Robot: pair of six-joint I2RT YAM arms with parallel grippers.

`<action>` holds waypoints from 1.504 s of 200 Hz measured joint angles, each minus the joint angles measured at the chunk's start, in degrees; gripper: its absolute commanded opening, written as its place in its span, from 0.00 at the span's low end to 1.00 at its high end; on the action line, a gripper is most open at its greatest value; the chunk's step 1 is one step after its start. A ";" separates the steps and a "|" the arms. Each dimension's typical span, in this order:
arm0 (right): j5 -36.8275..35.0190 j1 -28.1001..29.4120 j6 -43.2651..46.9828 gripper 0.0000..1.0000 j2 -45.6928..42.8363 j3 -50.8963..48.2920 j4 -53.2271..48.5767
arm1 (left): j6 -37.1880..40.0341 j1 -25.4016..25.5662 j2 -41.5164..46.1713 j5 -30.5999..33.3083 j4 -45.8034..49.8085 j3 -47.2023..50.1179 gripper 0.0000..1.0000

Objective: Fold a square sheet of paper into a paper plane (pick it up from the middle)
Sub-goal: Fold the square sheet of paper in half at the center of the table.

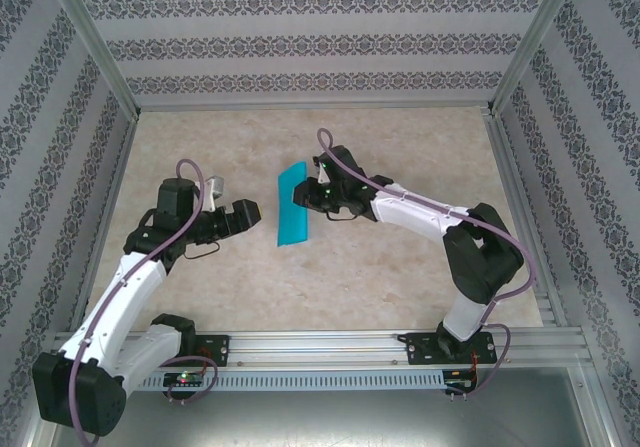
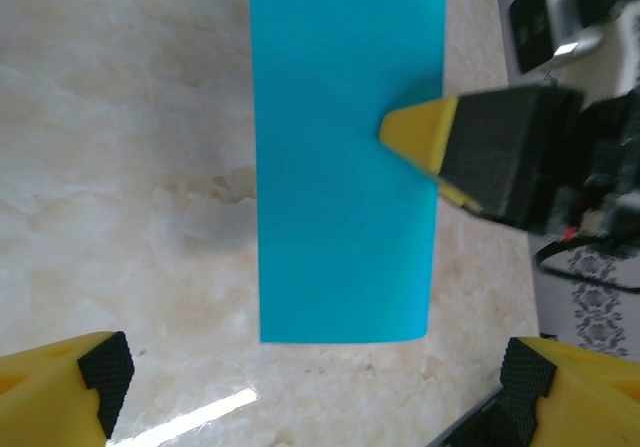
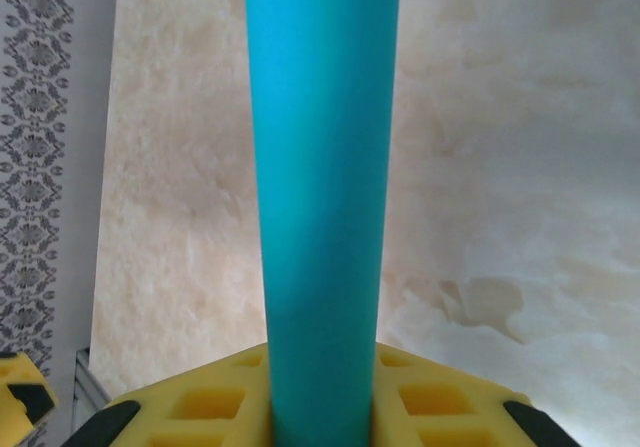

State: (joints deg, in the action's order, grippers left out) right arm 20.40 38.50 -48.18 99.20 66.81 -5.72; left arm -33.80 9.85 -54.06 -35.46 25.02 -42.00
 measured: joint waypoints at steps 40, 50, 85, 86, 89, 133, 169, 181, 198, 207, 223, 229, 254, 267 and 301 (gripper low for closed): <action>5.09 -1.62 -1.05 0.26 0.87 -5.55 4.92 | -3.52 4.28 -5.73 0.15 -5.35 1.55 0.91; 6.25 -2.01 -1.11 0.26 1.40 -6.64 5.92 | -4.04 5.99 -7.43 0.70 -6.62 1.55 0.88; 8.46 -3.19 -1.20 0.26 3.76 -9.40 8.04 | -5.33 11.28 -14.93 3.67 -11.15 1.42 0.79; 8.50 -3.28 -1.20 0.27 3.87 -9.49 8.09 | -5.38 11.39 -15.13 3.78 -11.23 1.40 0.79; 8.61 -3.50 -1.18 0.27 4.04 -9.66 8.20 | -5.44 11.76 -15.78 4.17 -11.41 1.36 0.78; 10.19 -5.84 -1.03 0.28 5.09 -12.72 10.34 | -6.21 15.50 -25.92 7.04 -15.72 0.11 0.60; 10.75 -7.06 -0.96 0.30 5.77 -14.62 11.61 | -6.05 17.16 -33.33 8.13 -17.51 -4.04 0.44; 10.80 -7.26 -0.96 0.31 5.90 -14.84 11.91 | -6.01 17.79 -35.41 8.44 -17.88 -5.42 0.37; 10.84 -7.28 -0.96 0.31 6.12 -14.97 12.20 | -5.46 18.49 -37.92 8.70 -18.25 -7.04 0.31; 10.84 -7.28 -0.94 0.32 6.12 -15.23 12.46 | -5.46 18.80 -39.32 8.76 -18.36 -7.72 0.31; 10.84 -7.28 -0.79 0.33 6.12 -15.56 12.46 | -5.27 19.39 -41.62 9.14 -18.36 -8.83 0.29; 10.84 -7.28 -0.74 0.33 6.10 -15.61 12.44 | -5.22 19.63 -42.40 9.22 -18.36 -9.29 0.28; 10.75 -7.28 0.04 0.36 6.10 -15.67 12.39 | -4.55 20.46 -44.98 9.79 -18.36 -10.97 0.23; 10.75 -7.28 0.35 0.37 6.08 -15.69 12.37 | -4.09 20.72 -45.92 10.14 -18.29 -11.52 0.20; 10.54 -7.65 0.79 0.41 5.66 -15.74 11.50 | -3.06 21.46 -47.52 10.75 -18.08 -12.04 0.19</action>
State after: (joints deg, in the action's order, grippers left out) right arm 30.94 30.85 -47.40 104.86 51.07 5.78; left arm -36.86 31.31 -101.58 -24.71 6.94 -54.04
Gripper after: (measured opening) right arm 0.388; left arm 0.190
